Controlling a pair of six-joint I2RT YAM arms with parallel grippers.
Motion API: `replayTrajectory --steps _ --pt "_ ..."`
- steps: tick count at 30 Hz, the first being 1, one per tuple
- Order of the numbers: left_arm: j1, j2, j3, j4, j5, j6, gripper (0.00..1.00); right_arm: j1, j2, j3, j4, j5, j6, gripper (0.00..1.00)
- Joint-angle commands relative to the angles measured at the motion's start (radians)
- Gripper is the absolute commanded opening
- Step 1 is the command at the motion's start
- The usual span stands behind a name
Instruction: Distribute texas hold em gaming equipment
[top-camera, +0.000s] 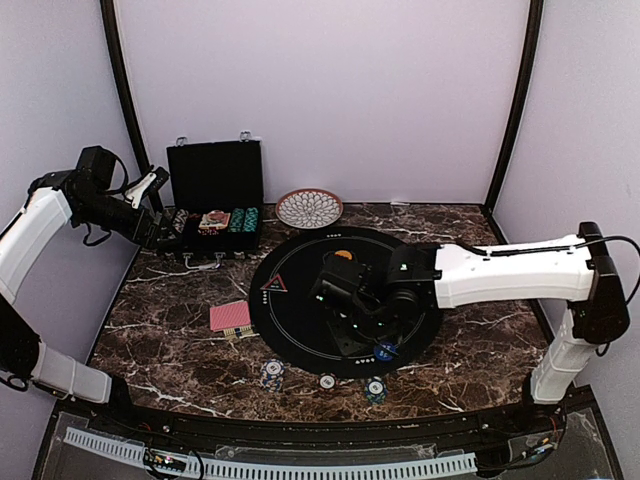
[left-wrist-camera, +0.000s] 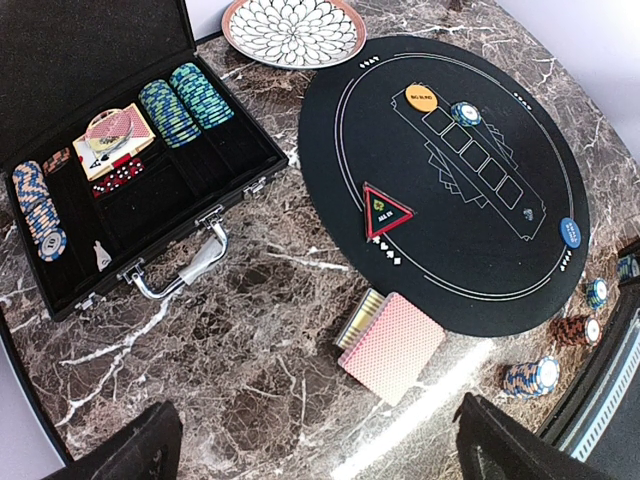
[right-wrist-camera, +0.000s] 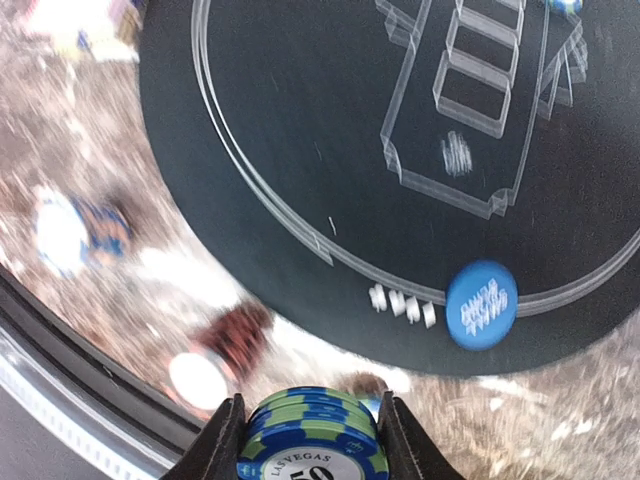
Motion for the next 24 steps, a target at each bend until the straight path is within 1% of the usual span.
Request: replayTrajectory --steps 1,5,9,13,17,21,24 --pt "-0.004 -0.035 0.012 -0.027 0.006 0.012 0.99 -0.046 0.105 0.148 0.004 0.042 -0.087 0.2" --pt "-0.004 -0.039 0.006 -0.023 0.01 0.01 0.99 -0.094 0.234 0.295 0.046 0.028 -0.154 0.2" --pt "-0.004 -0.038 0.006 -0.025 0.013 0.006 0.99 -0.133 0.389 0.475 0.078 0.005 -0.211 0.2" --pt "-0.004 -0.04 0.006 -0.025 0.015 0.006 0.99 -0.158 0.575 0.67 0.067 -0.005 -0.245 0.21" --pt "-0.004 -0.049 0.005 -0.027 0.019 0.007 0.99 -0.167 0.715 0.829 0.069 -0.025 -0.272 0.22" --pt "-0.004 -0.049 0.004 -0.028 0.022 0.005 0.99 -0.183 0.799 0.922 0.084 -0.045 -0.279 0.22" --pt "-0.004 -0.051 0.003 -0.026 0.026 0.005 0.99 -0.199 0.819 0.926 0.119 -0.058 -0.275 0.22"
